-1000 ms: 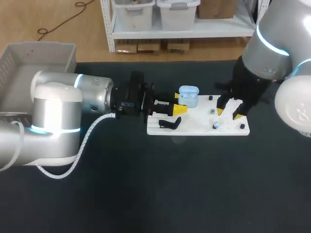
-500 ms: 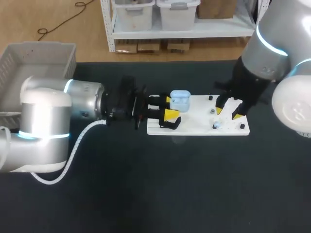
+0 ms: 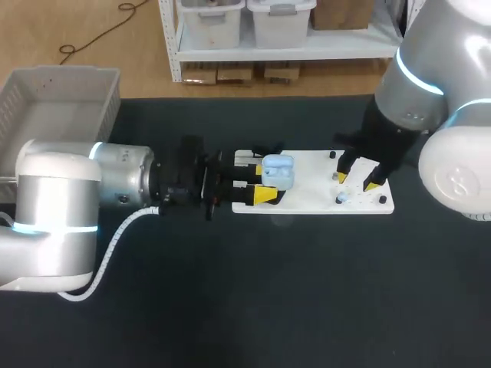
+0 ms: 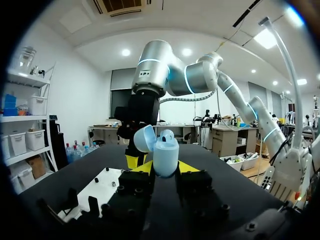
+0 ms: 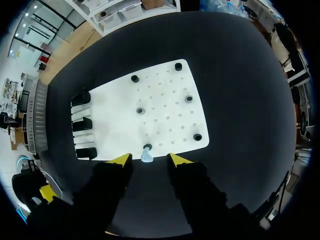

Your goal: Pick up each earbud case from the left stands, insert the matching earbuds, close the lid, and place the case in the box.

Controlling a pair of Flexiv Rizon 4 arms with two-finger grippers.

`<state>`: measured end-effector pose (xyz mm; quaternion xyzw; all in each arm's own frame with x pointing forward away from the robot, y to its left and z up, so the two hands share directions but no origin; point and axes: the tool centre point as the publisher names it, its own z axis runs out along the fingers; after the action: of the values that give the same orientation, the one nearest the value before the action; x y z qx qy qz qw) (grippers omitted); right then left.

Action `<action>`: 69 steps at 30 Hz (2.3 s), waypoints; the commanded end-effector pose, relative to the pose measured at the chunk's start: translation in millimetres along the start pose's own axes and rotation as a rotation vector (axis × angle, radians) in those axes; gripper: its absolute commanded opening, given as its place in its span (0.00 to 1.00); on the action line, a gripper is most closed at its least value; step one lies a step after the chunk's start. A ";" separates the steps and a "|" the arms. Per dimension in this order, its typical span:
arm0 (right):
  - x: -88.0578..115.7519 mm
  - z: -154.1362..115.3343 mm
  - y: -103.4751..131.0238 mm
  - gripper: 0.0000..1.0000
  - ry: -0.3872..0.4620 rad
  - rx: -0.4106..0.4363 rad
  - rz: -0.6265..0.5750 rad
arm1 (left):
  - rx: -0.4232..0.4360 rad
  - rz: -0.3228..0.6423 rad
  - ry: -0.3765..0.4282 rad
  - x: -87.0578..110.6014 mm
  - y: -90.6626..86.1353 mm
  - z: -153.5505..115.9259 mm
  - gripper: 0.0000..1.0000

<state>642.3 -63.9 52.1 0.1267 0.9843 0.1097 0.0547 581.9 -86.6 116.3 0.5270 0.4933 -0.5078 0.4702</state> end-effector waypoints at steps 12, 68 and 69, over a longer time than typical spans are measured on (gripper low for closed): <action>5.2 24.0 -4.6 0.44 -0.078 0.051 -0.075 | -0.016 0.005 0.005 -0.8 -1.7 3.7 0.00; 9.1 41.5 0.5 0.23 -0.066 0.020 -0.046 | -0.016 0.005 0.005 -0.8 -1.7 3.7 0.00; 9.2 41.6 0.5 0.19 -0.065 0.020 -0.045 | -0.016 0.005 0.005 -0.8 -1.7 3.7 0.00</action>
<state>640.1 -52.5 11.9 0.1077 0.9859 0.0941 0.0869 581.2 -90.6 117.5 0.5268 0.4974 -0.5026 0.4716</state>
